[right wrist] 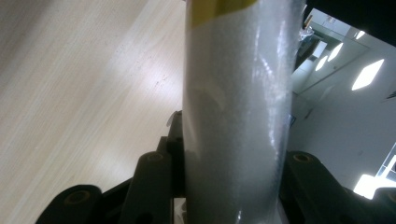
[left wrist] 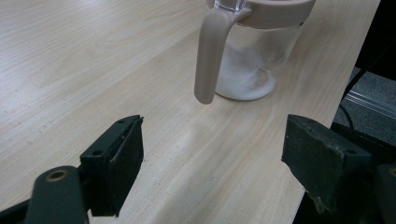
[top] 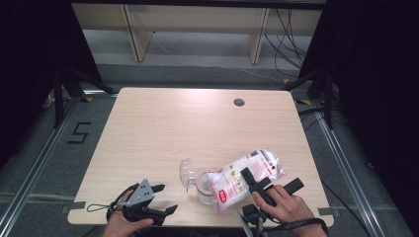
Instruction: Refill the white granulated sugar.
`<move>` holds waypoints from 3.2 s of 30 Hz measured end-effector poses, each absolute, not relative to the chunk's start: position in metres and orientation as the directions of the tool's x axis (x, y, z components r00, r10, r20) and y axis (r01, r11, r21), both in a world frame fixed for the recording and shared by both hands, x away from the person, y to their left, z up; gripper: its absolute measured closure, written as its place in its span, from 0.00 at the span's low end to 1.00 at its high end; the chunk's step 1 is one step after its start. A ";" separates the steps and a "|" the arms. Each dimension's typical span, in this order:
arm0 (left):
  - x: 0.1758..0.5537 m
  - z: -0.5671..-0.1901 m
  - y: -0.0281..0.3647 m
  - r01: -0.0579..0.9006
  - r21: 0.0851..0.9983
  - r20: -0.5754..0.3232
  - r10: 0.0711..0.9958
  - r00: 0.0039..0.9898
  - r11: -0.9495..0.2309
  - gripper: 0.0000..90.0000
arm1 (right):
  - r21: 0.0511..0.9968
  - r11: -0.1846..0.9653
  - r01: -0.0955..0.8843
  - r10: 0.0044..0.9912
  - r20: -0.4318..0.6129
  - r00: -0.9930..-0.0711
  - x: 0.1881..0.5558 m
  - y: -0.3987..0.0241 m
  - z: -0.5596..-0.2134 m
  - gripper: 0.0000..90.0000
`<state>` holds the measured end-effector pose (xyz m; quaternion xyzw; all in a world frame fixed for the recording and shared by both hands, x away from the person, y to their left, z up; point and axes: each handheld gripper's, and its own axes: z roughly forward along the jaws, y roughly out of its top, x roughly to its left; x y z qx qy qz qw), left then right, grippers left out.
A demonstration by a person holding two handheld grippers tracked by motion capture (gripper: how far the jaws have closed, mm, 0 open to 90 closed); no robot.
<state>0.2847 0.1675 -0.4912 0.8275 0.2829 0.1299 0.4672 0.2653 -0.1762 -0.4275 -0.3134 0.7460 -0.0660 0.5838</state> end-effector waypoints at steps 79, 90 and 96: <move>0.285 -0.491 0.168 0.344 0.848 -0.046 0.590 0.806 -0.404 0.23 | -0.474 0.788 -0.392 -0.554 -0.825 -0.117 0.263 -0.176 -0.424 0.75; 0.283 -0.492 0.166 0.362 0.845 -0.064 0.598 0.799 -0.394 0.23 | -0.469 0.793 -0.389 -0.548 -0.828 -0.118 0.263 -0.177 -0.424 0.76; 0.283 -0.492 0.166 0.362 0.845 -0.067 0.595 0.801 -0.393 0.23 | -0.476 0.788 -0.391 -0.555 -0.824 -0.116 0.263 -0.177 -0.423 0.76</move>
